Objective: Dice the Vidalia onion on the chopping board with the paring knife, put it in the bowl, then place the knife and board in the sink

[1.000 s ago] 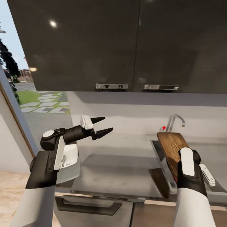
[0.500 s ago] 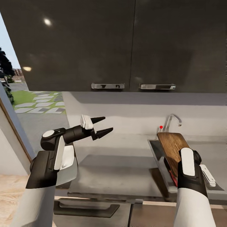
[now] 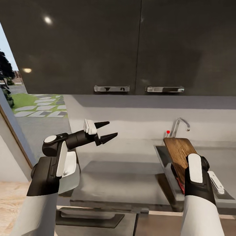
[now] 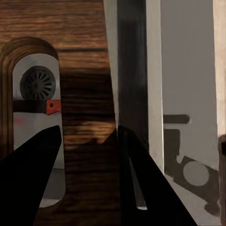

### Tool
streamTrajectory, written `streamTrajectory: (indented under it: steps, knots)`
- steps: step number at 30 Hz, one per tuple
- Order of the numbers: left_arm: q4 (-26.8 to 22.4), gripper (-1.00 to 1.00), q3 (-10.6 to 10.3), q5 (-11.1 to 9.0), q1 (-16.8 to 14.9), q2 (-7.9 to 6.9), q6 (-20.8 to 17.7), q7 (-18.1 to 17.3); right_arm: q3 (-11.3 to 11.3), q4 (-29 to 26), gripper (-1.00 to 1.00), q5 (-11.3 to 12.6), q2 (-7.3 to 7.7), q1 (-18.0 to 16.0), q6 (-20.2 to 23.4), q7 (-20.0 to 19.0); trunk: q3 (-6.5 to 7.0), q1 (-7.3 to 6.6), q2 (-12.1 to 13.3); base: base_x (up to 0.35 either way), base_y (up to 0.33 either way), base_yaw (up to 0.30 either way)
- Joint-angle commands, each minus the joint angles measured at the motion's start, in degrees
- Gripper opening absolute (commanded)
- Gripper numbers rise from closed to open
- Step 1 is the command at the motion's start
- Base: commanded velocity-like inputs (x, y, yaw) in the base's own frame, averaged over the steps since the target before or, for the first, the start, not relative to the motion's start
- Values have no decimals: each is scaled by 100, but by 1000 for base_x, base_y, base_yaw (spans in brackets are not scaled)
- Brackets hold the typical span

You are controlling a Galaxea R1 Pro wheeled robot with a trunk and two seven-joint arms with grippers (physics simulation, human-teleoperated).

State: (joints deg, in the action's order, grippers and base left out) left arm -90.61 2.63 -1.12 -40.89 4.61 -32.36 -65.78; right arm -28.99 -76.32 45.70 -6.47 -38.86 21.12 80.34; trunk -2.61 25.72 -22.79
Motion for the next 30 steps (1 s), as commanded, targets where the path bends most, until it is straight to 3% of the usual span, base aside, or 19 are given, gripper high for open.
streamTrajectory:
  steps: [1,22,30]
  knots:
    - [0,100,10,-10,-6,5,-60,-23,-10,-6,-100,13,-4,-8,62,26,-14,6,-13,264,0,0]
    - [0,100,10,-10,-6,5,-57,-23,-10,-6,-100,10,-4,-8,59,26,-160,6,-13,25,0,8]
    - [0,100,11,-11,-6,5,-58,-23,-10,-6,-100,10,-4,-8,54,26,-172,6,-13,202,-63,-24]
